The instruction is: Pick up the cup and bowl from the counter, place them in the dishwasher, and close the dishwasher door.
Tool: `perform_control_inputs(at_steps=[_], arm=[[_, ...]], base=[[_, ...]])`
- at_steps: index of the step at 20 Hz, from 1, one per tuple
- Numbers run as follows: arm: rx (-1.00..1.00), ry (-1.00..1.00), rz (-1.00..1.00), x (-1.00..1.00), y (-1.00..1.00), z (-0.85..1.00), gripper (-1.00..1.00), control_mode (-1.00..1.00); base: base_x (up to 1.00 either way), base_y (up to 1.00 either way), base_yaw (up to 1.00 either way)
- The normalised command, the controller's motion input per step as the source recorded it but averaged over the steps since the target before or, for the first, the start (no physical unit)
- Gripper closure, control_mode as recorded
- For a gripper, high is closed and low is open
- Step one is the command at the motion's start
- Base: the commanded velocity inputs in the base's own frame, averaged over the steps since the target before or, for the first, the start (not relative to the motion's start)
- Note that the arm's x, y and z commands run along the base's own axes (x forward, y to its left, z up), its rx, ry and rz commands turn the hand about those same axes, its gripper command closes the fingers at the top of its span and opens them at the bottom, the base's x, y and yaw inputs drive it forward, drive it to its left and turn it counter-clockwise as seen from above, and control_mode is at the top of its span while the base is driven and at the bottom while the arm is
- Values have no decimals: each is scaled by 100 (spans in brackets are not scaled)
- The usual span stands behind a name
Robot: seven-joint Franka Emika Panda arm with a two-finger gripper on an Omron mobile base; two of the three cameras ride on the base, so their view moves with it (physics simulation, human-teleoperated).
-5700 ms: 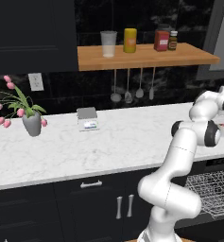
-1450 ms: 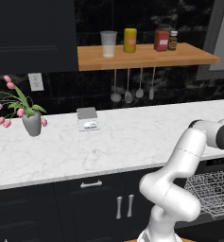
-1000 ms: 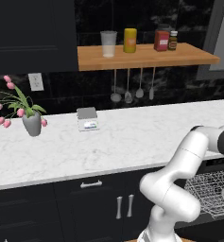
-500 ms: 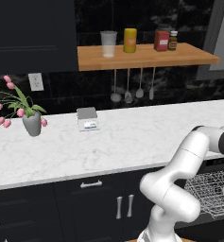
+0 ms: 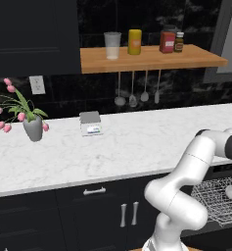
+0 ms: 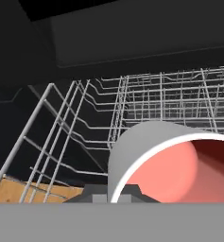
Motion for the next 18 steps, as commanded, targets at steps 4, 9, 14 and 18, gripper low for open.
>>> perform_control_inputs(at_steps=[4,9,14,18], arm=[[0,9,0,30,-1,-45,100,-100],[0,9,0,0,0,-74,100,-100],[0,1,0,0,0,-46,100,-100],[0,5,0,0,0,-31,100,-100]], base=[[0,0,0],[0,0,0],[0,0,0],[0,0,0]])
